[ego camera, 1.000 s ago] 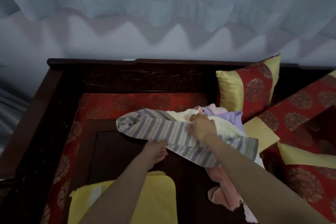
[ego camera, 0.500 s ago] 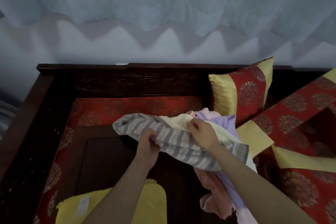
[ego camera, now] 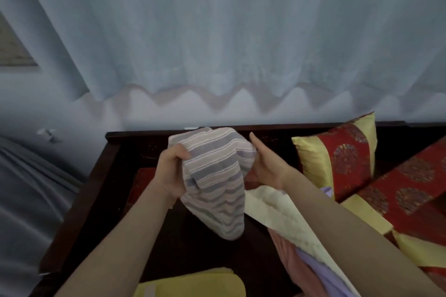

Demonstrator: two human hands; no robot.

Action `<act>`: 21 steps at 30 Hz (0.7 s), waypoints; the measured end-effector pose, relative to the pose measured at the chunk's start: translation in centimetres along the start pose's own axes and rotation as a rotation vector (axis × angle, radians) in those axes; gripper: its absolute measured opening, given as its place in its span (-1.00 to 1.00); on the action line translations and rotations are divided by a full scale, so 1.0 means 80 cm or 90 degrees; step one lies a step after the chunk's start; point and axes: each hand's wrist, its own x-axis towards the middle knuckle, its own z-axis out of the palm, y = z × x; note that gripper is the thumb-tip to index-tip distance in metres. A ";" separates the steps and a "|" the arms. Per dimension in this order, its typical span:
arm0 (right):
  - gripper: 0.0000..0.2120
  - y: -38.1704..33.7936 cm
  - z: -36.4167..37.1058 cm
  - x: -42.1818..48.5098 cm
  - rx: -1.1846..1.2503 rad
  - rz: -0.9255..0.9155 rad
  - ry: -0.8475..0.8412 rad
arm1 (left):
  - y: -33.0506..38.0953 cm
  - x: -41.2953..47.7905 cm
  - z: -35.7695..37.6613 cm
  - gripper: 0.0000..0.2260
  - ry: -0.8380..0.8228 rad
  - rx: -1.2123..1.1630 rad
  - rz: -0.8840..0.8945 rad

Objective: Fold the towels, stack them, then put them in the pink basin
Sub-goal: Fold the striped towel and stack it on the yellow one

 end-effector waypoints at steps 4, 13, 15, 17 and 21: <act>-0.72 -0.069 0.031 -0.020 -0.048 -0.164 0.173 | 0.067 -0.006 0.003 -0.54 0.062 0.075 0.033; -0.48 -0.164 0.031 -0.047 -0.601 -0.283 0.541 | 0.176 -0.029 -0.053 -0.90 0.357 0.196 0.163; -0.52 -0.168 0.031 -0.047 -0.531 -0.337 0.568 | 0.185 -0.035 -0.057 -0.83 0.371 0.252 0.193; -0.58 -0.168 0.039 -0.047 -0.442 -0.399 0.574 | 0.185 -0.040 -0.053 -0.73 0.358 0.274 0.218; -0.86 -0.154 0.057 -0.063 -0.211 -0.389 0.515 | 0.178 -0.062 -0.063 -0.82 0.243 0.198 0.189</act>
